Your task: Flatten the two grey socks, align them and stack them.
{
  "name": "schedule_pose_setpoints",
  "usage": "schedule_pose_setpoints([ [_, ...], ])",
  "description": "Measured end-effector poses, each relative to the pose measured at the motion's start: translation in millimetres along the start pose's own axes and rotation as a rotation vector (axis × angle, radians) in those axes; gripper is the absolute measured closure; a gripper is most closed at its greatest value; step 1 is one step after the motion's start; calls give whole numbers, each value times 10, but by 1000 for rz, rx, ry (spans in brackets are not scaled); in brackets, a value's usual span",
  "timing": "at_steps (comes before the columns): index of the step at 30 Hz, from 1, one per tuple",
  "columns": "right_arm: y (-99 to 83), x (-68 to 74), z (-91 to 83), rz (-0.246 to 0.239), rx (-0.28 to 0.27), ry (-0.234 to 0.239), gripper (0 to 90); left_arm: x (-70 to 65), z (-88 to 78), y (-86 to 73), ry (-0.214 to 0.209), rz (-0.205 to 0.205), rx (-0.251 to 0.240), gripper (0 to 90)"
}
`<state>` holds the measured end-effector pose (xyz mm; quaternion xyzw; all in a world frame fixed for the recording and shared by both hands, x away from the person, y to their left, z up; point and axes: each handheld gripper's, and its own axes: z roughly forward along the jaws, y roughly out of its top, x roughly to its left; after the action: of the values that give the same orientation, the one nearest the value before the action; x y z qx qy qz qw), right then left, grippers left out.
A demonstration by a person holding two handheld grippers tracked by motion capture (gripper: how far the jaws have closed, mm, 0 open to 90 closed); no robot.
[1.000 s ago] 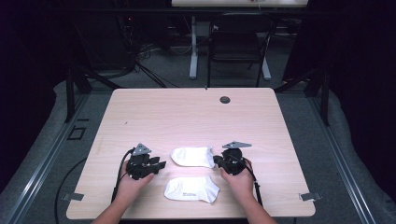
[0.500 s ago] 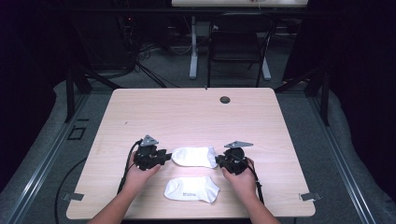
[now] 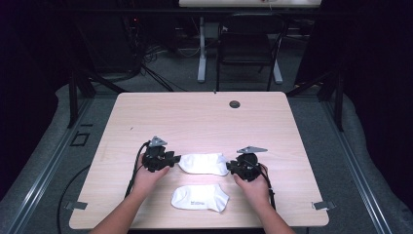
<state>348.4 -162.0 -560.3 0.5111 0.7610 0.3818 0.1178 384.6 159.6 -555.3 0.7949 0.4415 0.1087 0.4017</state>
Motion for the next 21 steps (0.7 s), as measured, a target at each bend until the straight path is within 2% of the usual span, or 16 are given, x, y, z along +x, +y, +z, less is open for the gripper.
schedule_pose_setpoints([
  [7, 11, -24, 8, 8, -13, -4, 720, -7, 76, -15, 8, 2, 9, 610],
  [21, 24, -75, 56, 30, -39, 2, 644, -8, 206, -51, -2, 3, 54, 629],
])
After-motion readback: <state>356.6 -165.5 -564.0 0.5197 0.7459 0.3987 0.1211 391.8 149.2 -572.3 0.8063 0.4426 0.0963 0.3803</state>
